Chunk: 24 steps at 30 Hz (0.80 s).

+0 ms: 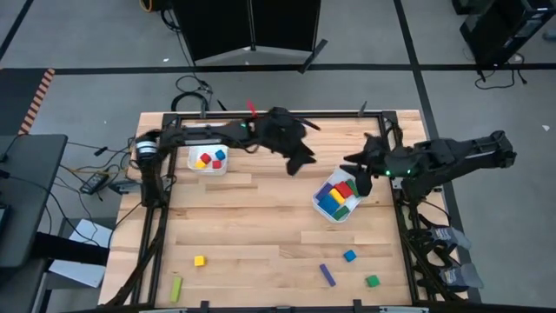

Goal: Sort blocks by size
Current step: Put the green square block into the left white bin

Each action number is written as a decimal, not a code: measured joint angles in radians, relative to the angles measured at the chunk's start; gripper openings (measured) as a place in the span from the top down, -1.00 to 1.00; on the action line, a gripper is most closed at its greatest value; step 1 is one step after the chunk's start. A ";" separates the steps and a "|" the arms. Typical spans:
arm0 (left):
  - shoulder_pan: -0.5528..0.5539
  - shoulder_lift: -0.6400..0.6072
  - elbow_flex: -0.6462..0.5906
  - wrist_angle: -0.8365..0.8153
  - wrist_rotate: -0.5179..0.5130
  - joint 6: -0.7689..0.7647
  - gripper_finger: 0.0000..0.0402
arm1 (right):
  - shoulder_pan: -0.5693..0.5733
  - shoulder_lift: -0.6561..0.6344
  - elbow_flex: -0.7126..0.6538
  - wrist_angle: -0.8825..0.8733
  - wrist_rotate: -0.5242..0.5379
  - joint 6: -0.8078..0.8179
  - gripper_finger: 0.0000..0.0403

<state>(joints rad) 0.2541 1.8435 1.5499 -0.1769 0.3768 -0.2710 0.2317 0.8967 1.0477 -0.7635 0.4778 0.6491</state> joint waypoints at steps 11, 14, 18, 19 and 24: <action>0.058 -0.453 -0.350 -0.104 -0.121 -0.001 0.24 | 0.055 0.204 -0.002 0.024 -0.195 0.068 0.05; 0.064 -0.569 -0.387 -0.178 -0.170 -0.002 0.24 | 0.079 0.272 -0.002 0.100 -0.311 0.136 0.03; 0.066 -0.692 -0.400 -0.284 -0.244 0.005 0.24 | 0.140 0.366 -0.002 0.216 -0.374 0.211 0.02; 0.066 -0.719 -0.402 -0.301 -0.256 0.006 0.24 | 0.154 0.387 -0.002 0.235 -0.375 0.233 0.02; 0.065 -0.821 -0.409 -0.412 -0.272 0.016 0.24 | 0.216 0.465 -0.002 0.277 -0.375 0.344 0.02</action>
<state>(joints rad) 0.3191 1.0224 1.1404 -0.5890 0.1050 -0.2546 0.4481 1.3613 1.0458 -0.4862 0.1031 0.9935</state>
